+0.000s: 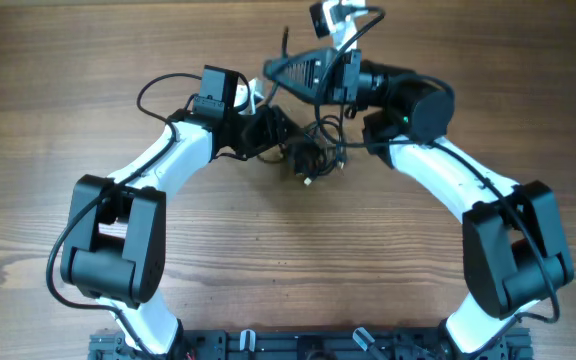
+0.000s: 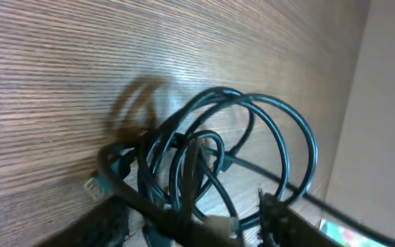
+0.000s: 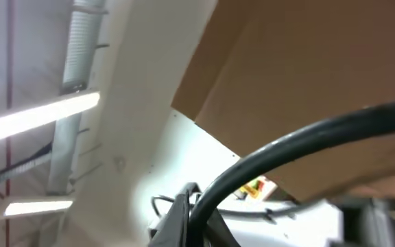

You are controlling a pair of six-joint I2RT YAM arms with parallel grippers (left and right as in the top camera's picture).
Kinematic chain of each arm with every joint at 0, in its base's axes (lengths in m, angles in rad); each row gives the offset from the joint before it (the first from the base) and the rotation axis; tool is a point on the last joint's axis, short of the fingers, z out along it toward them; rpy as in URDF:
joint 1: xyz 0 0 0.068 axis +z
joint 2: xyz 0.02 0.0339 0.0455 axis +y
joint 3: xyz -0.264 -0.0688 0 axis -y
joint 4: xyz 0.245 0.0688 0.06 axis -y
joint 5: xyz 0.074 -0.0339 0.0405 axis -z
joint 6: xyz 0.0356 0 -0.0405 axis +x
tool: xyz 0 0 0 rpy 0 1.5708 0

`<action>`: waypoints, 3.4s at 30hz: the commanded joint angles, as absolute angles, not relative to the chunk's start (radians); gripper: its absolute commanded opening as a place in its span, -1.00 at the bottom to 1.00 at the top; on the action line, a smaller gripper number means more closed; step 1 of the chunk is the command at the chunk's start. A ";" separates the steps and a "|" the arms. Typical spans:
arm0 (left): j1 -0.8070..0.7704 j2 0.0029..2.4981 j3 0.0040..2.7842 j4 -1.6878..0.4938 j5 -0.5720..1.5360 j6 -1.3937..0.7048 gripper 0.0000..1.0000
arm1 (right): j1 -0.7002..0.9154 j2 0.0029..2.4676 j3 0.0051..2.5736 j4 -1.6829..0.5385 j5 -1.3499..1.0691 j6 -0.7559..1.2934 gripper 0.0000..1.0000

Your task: Untangle cables

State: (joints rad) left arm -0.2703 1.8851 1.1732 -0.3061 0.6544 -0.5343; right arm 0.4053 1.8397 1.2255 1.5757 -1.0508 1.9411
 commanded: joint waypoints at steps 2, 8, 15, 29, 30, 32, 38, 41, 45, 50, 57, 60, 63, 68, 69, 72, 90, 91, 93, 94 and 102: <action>-0.274 1.896 1.162 -0.311 0.585 -0.532 -0.23 | 0.391 1.821 1.370 1.568 -1.020 1.951 -0.91; -0.274 1.896 1.162 -0.312 0.574 -0.532 -0.76 | 0.347 1.821 1.501 1.511 -1.009 1.993 -0.91; -0.273 1.896 1.162 -0.329 0.502 -0.533 -0.92 | 0.275 1.821 1.629 1.366 -1.012 1.975 -0.91; -0.164 1.896 1.162 -0.387 0.399 -0.585 -0.92 | 0.022 1.823 1.633 0.494 -1.386 1.332 -0.91; -0.158 1.896 1.162 -0.389 0.398 -0.585 -0.92 | 0.018 1.823 1.630 0.406 -1.385 1.267 -0.92; -0.149 1.896 1.162 -0.393 0.398 -0.585 -0.92 | 0.006 1.826 1.629 0.213 -1.381 1.113 -0.91; -0.121 1.896 1.162 -0.401 0.398 -0.585 -0.92 | -0.016 1.830 1.629 -0.310 -1.149 0.680 -0.91; -0.120 1.896 1.162 -0.401 0.398 -0.585 -0.78 | -0.015 1.830 1.629 -0.493 -0.950 0.546 -0.91; -0.120 1.896 1.162 -0.397 0.400 -0.585 0.71 | -0.015 1.830 1.629 -0.644 -0.765 0.457 -0.91; -0.120 1.888 1.180 -0.402 0.533 -0.520 0.99 | -0.014 1.831 1.628 -0.748 -0.735 0.357 -0.91; -0.195 1.732 1.203 -0.506 0.358 -0.588 0.99 | -0.014 1.831 1.628 -0.829 -0.580 0.355 -0.91; -0.287 1.697 1.203 -0.518 0.212 -0.631 1.00 | -0.014 1.831 1.628 -0.865 -0.574 0.340 -0.91; -0.400 1.700 1.203 -0.531 0.070 -0.641 1.00 | -0.014 1.831 1.628 -1.002 -0.388 0.302 -0.91; -0.496 1.706 1.203 -0.524 0.009 -0.677 1.00 | -0.014 1.837 1.577 -1.118 -0.049 0.317 -0.91; -0.506 1.711 1.203 -0.516 0.007 -0.684 0.99 | -0.014 1.837 1.554 -1.107 -0.049 0.317 -0.91; -0.536 1.763 1.203 -0.473 -0.012 -0.700 0.99 | -0.014 1.842 1.457 -1.037 -0.053 0.319 -0.90; -0.598 1.956 1.203 -0.467 -0.147 -0.619 -0.92 | -0.014 1.839 1.315 -0.988 -0.164 0.162 0.00; -0.589 1.956 1.203 -0.474 -0.148 -0.589 -0.92 | -0.014 1.838 1.354 -1.036 -0.183 0.144 0.22; -0.575 1.956 1.203 -0.485 -0.148 -0.553 -0.92 | -0.014 1.838 1.422 -1.106 -0.182 0.134 0.36; -0.563 1.956 1.203 -0.492 -0.147 -0.553 -0.92 | -0.014 1.838 1.454 -1.135 -0.183 0.134 0.38; -0.443 1.956 1.203 -0.474 0.061 -0.523 -0.92 | -0.004 1.839 1.518 -1.258 -0.474 -0.070 0.56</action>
